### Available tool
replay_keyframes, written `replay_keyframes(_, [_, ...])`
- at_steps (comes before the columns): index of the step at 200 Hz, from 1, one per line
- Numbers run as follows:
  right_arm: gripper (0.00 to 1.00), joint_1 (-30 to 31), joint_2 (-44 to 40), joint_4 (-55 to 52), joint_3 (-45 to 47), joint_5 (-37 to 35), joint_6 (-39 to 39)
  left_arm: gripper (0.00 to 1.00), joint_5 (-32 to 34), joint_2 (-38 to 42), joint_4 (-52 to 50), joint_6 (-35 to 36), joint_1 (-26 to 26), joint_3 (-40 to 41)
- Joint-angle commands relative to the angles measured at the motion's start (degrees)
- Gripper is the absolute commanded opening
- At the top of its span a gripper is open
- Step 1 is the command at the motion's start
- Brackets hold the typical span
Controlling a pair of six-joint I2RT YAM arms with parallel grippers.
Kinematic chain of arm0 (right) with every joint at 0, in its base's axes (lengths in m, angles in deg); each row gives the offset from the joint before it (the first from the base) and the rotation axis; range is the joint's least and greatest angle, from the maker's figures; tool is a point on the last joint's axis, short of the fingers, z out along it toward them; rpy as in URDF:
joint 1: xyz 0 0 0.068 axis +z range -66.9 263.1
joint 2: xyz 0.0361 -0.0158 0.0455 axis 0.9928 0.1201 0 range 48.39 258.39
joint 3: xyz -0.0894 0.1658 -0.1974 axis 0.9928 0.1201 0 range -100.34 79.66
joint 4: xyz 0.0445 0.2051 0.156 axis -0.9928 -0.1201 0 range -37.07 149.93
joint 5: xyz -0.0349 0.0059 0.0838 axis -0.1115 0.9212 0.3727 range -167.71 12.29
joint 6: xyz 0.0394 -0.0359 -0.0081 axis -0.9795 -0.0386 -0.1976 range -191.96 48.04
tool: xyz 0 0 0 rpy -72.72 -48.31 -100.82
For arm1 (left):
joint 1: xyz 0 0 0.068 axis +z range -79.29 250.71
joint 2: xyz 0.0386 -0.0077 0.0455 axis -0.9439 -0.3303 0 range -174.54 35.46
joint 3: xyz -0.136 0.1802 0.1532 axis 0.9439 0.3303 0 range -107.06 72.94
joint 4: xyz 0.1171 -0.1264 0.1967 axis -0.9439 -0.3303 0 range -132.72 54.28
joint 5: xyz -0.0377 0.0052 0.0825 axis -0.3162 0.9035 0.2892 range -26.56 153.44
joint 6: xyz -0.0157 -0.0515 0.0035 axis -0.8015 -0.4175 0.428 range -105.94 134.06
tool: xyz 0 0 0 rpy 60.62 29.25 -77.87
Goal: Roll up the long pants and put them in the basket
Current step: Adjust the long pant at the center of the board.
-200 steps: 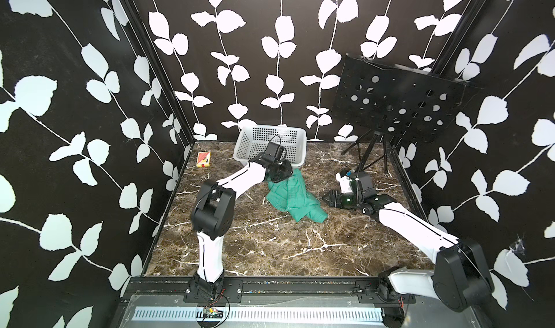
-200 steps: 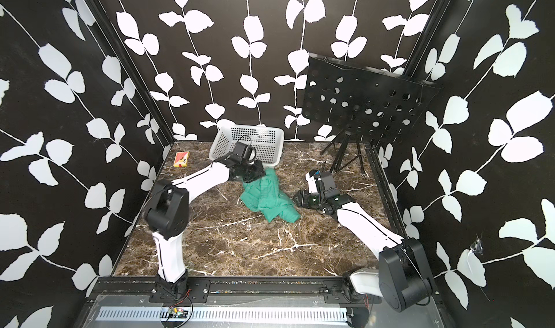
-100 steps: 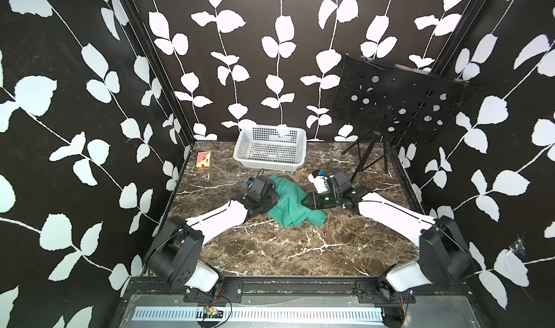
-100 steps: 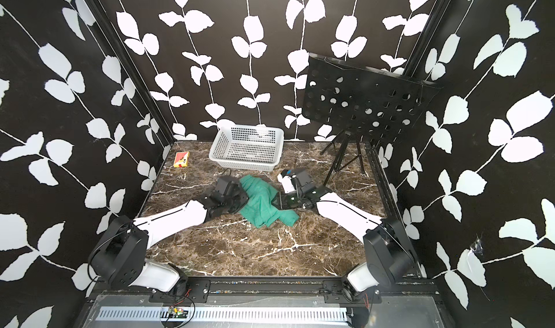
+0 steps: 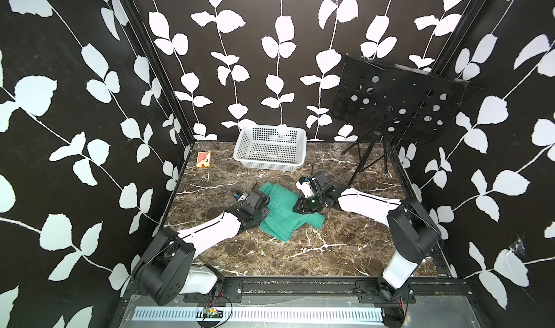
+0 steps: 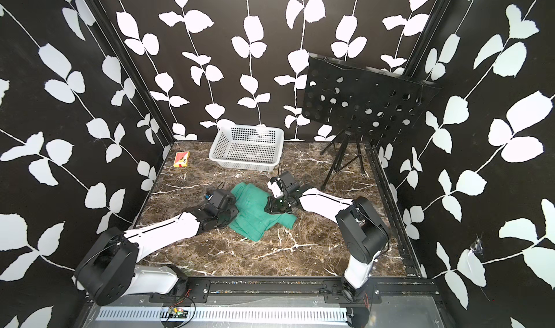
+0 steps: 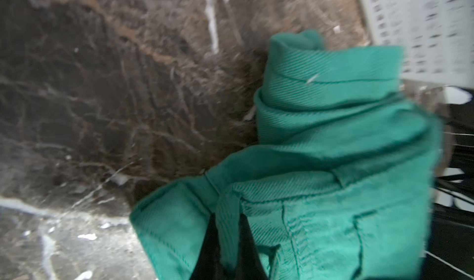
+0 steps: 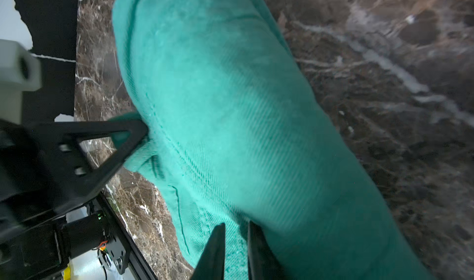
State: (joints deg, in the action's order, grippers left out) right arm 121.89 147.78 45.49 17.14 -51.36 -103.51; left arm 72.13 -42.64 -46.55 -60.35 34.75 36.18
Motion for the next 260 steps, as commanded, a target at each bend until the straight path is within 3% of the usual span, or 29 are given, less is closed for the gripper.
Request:
replay_keyframes(1, [0.31,0.3,-1.2,-2.3,-2.7,-2.4,0.9,0.00,-0.8,-3.9,-3.6,0.1,0.0,0.5])
replay_keyframes(27, [0.71,0.8,-7.2,-5.9,-6.7,-8.2,10.0,0.00,-2.8,-7.7,-3.3,0.0,-0.1,-0.8])
replay_keyframes(50, [0.92,0.7,-9.6,-5.2,-5.5,-11.8,21.5,0.00,-2.7,-8.3,-2.2,-0.1,-0.1,-0.9])
replay_keyframes(73, [0.97,0.7,-3.7,-9.8,-8.0,-10.9,36.7,0.01,-2.7,-8.7,-1.9,0.1,0.0,-1.3])
replay_keyframes(104, [1.00,-0.2,3.4,-14.3,-16.2,-7.5,43.6,0.04,-2.9,-9.1,-2.3,0.6,0.0,-1.7])
replay_keyframes(147, [0.99,-0.5,12.8,-20.9,-23.2,0.0,44.9,0.04,-3.0,-10.0,-1.9,0.6,0.1,-2.2])
replay_keyframes(175, [0.93,-0.8,15.6,-21.0,-23.2,-1.3,43.6,0.04,-3.0,-9.9,-1.8,0.6,0.1,-2.0])
replay_keyframes(197, [0.86,-1.3,18.4,-22.9,-25.4,-1.3,43.3,0.07,-3.0,-9.3,-1.7,0.5,0.1,-1.6])
replay_keyframes(217, [0.72,-1.4,20.5,-24.8,-27.3,1.1,43.5,0.11,-2.2,-7.9,-2.3,0.7,0.1,-1.6])
replay_keyframes(234, [0.53,-1.5,21.1,-25.4,-27.6,2.7,43.8,0.25,-0.4,-5.3,-5.6,1.0,0.1,-2.3])
replay_keyframes(260, [0.34,-1.6,21.0,-25.9,-27.7,4.6,44.1,0.66,6.8,2.5,-19.0,-1.6,0.1,-5.1])
